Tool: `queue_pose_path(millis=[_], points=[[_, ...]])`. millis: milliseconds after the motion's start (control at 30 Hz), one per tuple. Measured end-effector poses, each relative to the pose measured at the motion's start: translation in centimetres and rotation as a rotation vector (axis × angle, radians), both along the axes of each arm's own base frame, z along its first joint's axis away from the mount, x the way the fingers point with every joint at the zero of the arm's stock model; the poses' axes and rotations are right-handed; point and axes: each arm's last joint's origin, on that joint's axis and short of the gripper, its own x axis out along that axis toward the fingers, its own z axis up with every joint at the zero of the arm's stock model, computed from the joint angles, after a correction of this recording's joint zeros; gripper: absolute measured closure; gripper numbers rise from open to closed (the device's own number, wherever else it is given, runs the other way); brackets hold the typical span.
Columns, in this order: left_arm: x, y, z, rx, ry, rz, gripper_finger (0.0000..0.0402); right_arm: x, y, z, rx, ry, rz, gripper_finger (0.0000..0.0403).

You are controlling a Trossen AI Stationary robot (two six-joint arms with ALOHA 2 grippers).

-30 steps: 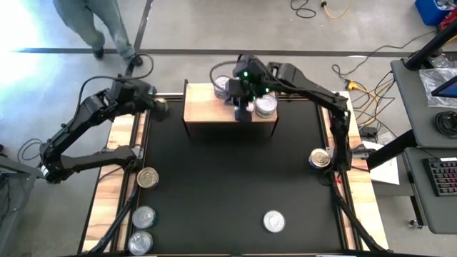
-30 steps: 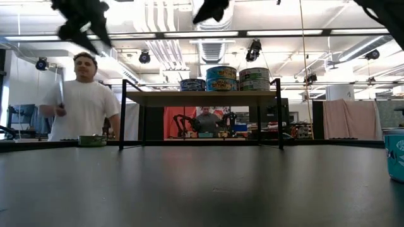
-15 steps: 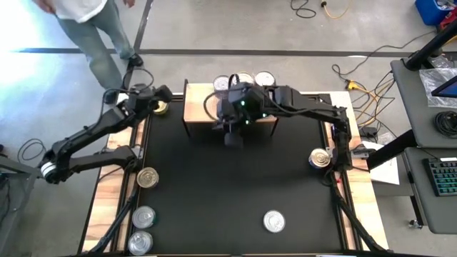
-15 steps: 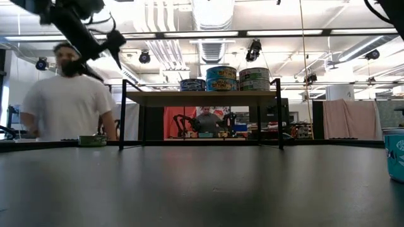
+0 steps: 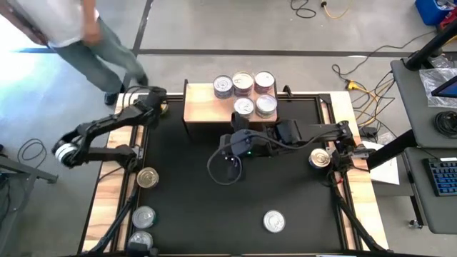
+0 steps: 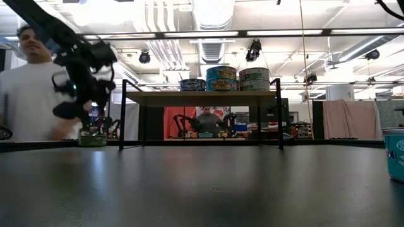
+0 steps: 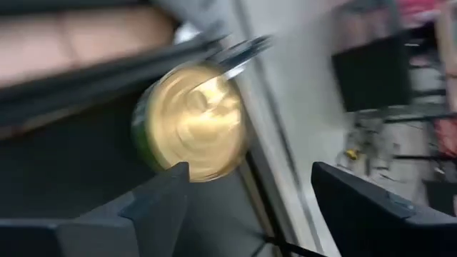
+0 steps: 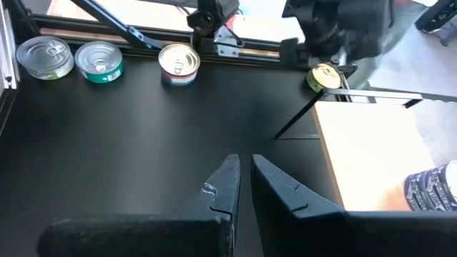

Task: Stack canned seafood by type on shelf
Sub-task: Put the green tuna can on the shelf

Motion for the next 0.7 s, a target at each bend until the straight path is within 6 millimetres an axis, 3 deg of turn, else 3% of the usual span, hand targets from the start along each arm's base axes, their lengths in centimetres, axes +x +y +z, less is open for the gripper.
queue_pose_path(millis=[100, 200, 533, 700], points=[[0.1, 1.0, -1.7, -0.105, -0.107, 0.082, 0.0159, 0.0, -0.3, 0.1, -0.007, 0.0, -0.004, 0.0374], [0.1, 2.1, -2.1, -0.135, -0.186, 0.148, 0.0208, -0.1, -1.0, 0.1, -0.016, 0.006, -0.013, 0.0374], [-0.4, 4.2, -3.6, -0.197, -0.226, 0.283, 0.0386, -0.7, -2.4, -0.4, -0.044, 0.106, -0.032, 0.0374], [-0.2, 4.1, -3.8, -0.221, -0.263, 0.26, 0.0393, -0.7, -2.7, -0.4, -0.054, 0.12, -0.027, 0.0375]])
